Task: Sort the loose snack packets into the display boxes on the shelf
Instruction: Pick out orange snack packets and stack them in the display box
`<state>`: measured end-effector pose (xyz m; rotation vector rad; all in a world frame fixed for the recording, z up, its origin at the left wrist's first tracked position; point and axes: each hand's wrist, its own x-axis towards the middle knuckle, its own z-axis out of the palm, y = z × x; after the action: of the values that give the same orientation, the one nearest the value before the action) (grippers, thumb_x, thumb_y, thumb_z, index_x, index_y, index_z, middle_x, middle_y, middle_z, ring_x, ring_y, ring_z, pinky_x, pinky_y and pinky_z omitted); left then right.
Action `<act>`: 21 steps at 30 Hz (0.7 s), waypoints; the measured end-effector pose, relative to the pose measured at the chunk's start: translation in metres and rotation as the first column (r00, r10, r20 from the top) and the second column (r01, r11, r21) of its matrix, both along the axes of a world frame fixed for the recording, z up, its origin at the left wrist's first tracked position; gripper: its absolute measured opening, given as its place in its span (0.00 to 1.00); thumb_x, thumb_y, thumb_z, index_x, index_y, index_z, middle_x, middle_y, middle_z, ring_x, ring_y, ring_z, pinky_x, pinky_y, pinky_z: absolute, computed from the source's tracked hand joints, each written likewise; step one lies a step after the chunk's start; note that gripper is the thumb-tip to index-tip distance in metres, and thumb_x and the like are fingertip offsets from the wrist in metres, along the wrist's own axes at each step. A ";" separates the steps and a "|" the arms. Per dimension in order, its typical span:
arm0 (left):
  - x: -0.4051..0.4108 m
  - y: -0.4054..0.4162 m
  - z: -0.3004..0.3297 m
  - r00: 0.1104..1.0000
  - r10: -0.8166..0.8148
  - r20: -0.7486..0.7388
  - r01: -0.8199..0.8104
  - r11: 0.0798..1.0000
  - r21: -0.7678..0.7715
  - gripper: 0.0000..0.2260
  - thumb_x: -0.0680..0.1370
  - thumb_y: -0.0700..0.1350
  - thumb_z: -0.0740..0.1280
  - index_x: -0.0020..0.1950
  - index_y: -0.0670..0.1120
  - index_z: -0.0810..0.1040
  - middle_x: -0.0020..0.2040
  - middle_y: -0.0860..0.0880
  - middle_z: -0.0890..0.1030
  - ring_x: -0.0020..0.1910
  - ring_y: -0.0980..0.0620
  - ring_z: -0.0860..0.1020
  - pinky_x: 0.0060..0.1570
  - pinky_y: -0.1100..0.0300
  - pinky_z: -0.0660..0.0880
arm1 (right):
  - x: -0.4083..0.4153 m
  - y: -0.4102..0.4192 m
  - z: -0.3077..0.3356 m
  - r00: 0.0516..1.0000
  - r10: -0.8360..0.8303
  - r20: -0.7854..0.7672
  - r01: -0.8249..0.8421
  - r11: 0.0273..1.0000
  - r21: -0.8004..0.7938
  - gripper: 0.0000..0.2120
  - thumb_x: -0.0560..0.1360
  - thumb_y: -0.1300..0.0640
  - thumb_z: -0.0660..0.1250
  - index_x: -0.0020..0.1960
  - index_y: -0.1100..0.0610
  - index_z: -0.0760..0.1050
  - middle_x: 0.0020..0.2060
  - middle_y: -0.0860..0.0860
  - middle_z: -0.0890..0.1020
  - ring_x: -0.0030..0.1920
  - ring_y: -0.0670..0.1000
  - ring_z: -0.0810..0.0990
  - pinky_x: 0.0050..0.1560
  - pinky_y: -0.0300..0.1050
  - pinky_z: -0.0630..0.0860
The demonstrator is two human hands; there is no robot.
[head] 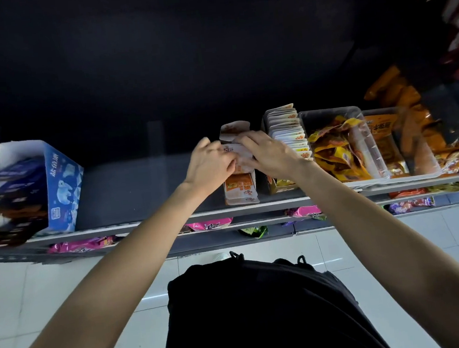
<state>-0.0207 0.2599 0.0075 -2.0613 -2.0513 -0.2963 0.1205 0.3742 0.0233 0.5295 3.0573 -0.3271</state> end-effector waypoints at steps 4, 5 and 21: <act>0.000 -0.011 0.002 0.987 -0.040 0.154 0.028 0.996 0.080 0.06 0.73 0.51 0.70 0.44 0.50 0.82 0.37 0.53 0.83 0.36 0.53 0.81 0.43 0.60 0.70 | 0.000 -0.003 -0.005 1.000 0.018 -0.003 -0.018 0.997 0.080 0.27 0.75 0.44 0.58 0.68 0.58 0.67 0.64 0.57 0.71 0.62 0.57 0.73 0.48 0.54 0.79; 0.001 -0.017 0.003 0.984 -0.062 0.164 0.045 0.993 0.108 0.09 0.74 0.55 0.69 0.45 0.50 0.81 0.39 0.54 0.83 0.38 0.54 0.81 0.43 0.60 0.70 | -0.001 -0.004 -0.007 0.999 0.006 -0.035 -0.004 0.997 0.078 0.24 0.75 0.47 0.62 0.68 0.58 0.67 0.64 0.57 0.71 0.61 0.57 0.73 0.47 0.54 0.79; 0.010 -0.027 0.001 0.935 0.064 0.349 -0.071 0.997 0.008 0.04 0.75 0.42 0.70 0.48 0.45 0.83 0.42 0.48 0.84 0.39 0.48 0.82 0.36 0.55 0.79 | 0.001 -0.002 -0.007 0.998 -0.044 -0.053 0.037 0.992 -0.117 0.21 0.79 0.54 0.62 0.71 0.53 0.64 0.67 0.53 0.69 0.66 0.55 0.69 0.58 0.56 0.74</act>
<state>-0.0105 0.2328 0.0082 -2.0394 -2.2967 -0.7145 0.1213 0.3724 0.0167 0.5866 3.0592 -0.5251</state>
